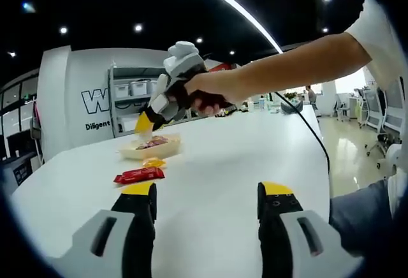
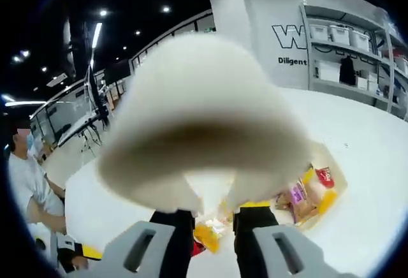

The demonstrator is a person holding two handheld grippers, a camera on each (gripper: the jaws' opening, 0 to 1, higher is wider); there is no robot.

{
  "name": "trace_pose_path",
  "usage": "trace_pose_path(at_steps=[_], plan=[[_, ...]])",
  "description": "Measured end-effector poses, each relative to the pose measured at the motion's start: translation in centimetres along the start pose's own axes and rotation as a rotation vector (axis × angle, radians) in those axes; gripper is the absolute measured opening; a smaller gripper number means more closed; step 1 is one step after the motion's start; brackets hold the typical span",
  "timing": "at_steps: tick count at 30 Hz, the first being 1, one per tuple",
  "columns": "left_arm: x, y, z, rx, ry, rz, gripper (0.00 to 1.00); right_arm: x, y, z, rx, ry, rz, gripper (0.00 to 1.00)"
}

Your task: Place the target food into the container with the food tongs after gripping and lifting it, then release it inside without dropping or visibly crushing the food.

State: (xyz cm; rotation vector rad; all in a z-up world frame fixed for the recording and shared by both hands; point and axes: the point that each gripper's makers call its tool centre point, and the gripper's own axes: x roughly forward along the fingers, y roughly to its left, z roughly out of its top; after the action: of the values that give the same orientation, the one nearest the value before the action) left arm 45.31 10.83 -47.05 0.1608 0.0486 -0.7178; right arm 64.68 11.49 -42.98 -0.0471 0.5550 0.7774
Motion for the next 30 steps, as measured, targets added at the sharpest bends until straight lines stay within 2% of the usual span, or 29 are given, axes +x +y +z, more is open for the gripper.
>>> trace_pose_path(at_steps=[3,5,9,18,19,24,30], plan=[[0.0,0.0,0.0,0.000,0.000,0.000,0.62,0.3,0.9,-1.0,0.009,0.022,0.027,0.17],[0.0,-0.1,0.0,0.002,0.000,0.000,0.62,0.4,1.4,-2.2,0.011,0.072,0.043,0.17],[0.0,-0.1,0.0,0.000,0.001,0.000,0.62,0.9,2.4,-3.7,0.001,0.114,0.073,0.17],[0.0,-0.1,0.0,-0.003,-0.001,-0.001,0.61,1.5,2.9,-5.5,-0.041,0.151,0.077,0.18],[0.0,-0.1,0.0,-0.002,0.000,-0.002,0.61,1.4,2.9,-5.3,-0.031,0.136,0.080,0.18],[0.1,0.0,0.0,-0.005,0.000,-0.002,0.61,1.0,3.0,-5.7,0.018,0.162,0.071,0.16],[0.1,0.0,0.0,-0.002,0.003,-0.003,0.60,0.1,3.1,-6.3,0.032,0.173,0.058,0.16]])
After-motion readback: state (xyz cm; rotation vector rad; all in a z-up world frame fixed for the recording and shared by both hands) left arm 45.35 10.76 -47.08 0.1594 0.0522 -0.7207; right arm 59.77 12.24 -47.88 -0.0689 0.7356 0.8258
